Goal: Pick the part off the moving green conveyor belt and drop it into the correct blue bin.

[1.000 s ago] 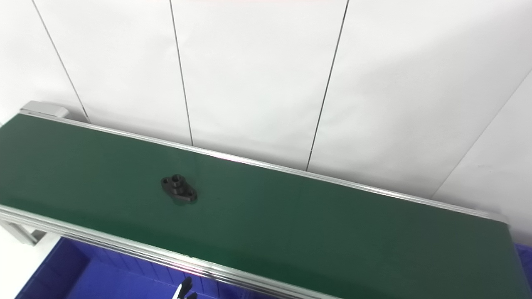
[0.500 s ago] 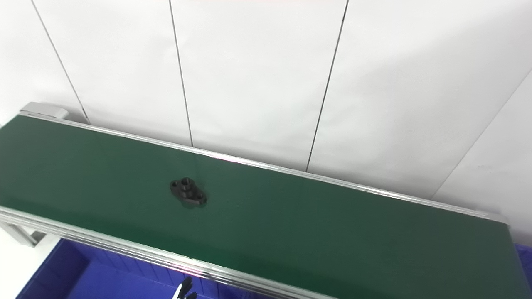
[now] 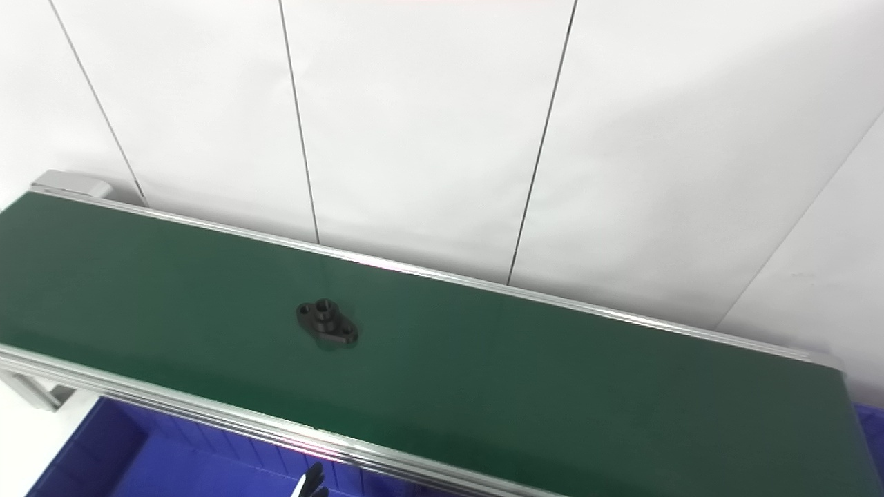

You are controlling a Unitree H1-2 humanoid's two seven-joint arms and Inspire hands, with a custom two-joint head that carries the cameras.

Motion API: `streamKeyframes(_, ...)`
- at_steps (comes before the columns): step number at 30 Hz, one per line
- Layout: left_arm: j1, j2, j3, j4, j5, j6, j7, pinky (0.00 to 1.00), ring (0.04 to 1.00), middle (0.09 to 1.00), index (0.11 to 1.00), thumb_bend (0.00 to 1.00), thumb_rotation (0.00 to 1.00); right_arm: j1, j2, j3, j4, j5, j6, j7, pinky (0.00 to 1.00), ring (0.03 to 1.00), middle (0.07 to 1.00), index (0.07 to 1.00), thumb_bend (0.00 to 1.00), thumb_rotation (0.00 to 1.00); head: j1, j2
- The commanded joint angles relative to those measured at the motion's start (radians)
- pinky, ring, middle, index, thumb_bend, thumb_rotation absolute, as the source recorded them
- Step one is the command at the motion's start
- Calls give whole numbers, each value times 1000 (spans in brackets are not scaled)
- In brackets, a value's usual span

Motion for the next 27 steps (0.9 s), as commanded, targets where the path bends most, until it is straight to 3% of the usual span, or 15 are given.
streamKeyframes(1,21,-54,-49,-40,-3,5,-17,967,980,1000,1000,703,956,-58,18,-16,-68,-93,-2,-18,934,966,989,1000,742,802,-8,4)
streamKeyframes(9,25,-33,-56,-59,-24,15,-33,974,993,1000,1000,687,967,-351,48,-47,-125,-268,258,34,880,967,1000,1000,947,720,-15,14)
streamKeyframes(15,33,-32,-60,-70,-8,26,-31,958,989,1000,1000,677,972,-515,56,-26,-133,-371,453,100,889,971,997,1000,972,691,-25,23)
streamKeyframes(17,32,-33,-60,-68,-9,23,-30,950,984,1000,1000,671,970,-549,56,-10,-134,-439,509,121,834,955,983,996,977,703,-23,23)
streamKeyframes(22,30,-34,-59,-70,-11,26,-30,958,978,1000,1000,691,963,-656,53,40,-96,-598,618,175,748,890,933,967,998,669,-22,24)
streamKeyframes(27,24,-34,-61,-63,-18,24,-34,977,985,1000,1000,693,963,-759,44,78,-10,-702,671,190,735,868,909,941,1000,629,-17,22)
